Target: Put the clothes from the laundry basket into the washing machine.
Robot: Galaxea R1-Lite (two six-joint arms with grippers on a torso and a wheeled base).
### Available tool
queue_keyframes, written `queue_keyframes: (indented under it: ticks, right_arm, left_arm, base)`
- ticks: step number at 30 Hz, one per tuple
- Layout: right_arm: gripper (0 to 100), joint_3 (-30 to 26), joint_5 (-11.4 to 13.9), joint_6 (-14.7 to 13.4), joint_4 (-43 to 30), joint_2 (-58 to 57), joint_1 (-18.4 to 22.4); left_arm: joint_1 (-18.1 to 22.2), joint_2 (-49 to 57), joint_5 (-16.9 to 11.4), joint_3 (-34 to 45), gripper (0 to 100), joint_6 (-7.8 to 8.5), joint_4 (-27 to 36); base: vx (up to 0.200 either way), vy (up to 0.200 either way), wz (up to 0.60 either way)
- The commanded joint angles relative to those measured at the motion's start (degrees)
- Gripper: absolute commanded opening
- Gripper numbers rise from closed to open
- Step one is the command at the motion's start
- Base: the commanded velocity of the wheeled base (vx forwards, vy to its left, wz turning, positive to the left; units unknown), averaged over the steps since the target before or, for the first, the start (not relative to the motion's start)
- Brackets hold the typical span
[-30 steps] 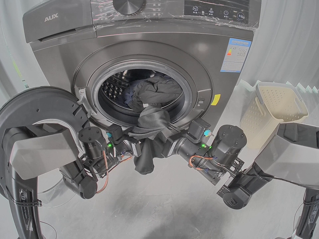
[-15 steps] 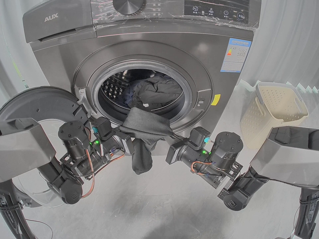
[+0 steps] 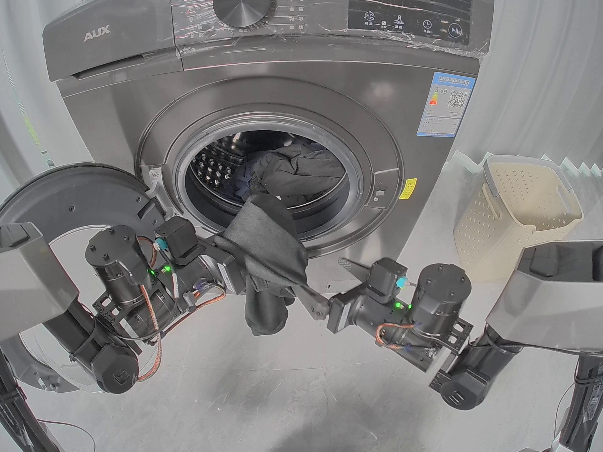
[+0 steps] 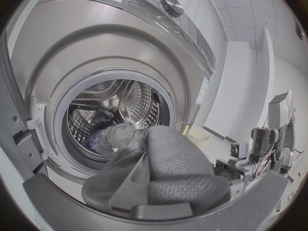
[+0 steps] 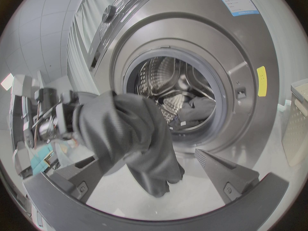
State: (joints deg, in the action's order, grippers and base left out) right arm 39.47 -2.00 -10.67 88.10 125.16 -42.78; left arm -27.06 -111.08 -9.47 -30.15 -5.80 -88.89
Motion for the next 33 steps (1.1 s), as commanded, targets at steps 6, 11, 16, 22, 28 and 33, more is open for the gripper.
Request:
queue_keyframes:
  ticks: [6, 11, 16, 22, 28, 33]
  right_arm:
    - [100, -17.9, 6.4, 3.0, 0.0, -8.4, -1.5]
    - [100, -17.8, 6.3, 3.6, 0.0, -9.3, 0.1]
    - [100, -17.5, 6.3, 3.9, 0.0, -10.3, 3.6]
    - [100, -17.4, 6.3, 3.9, 0.0, -10.3, 3.4]
    - [100, -17.4, 6.2, 3.9, 0.0, -10.3, 3.0]
    - [100, -17.8, 6.2, 3.9, 0.0, -10.2, 2.9]
  left_arm:
    - [0.4, 2.2, 0.9, 2.7, 0, 0.62, -0.2]
    - [0.4, 2.1, 1.1, 4.1, 0, 0.97, -0.2]
    - [0.4, 2.2, 2.1, 4.7, 0, 0.97, -0.1]
    - [0.1, 1.9, 2.3, 5.3, 0, 1.14, -0.1]
    - [-0.2, 1.3, 2.3, 5.2, 0, 1.50, -0.1]
    - [-0.3, 1.2, 2.4, 5.2, 0, 1.58, -0.1]
  base:
    - [0.000, 0.000, 0.00]
    - [0.000, 0.000, 0.00]
    - [0.000, 0.000, 0.00]
    - [0.067, 0.000, 0.00]
    - [0.200, 0.000, 0.00]
    - [0.200, 0.000, 0.00]
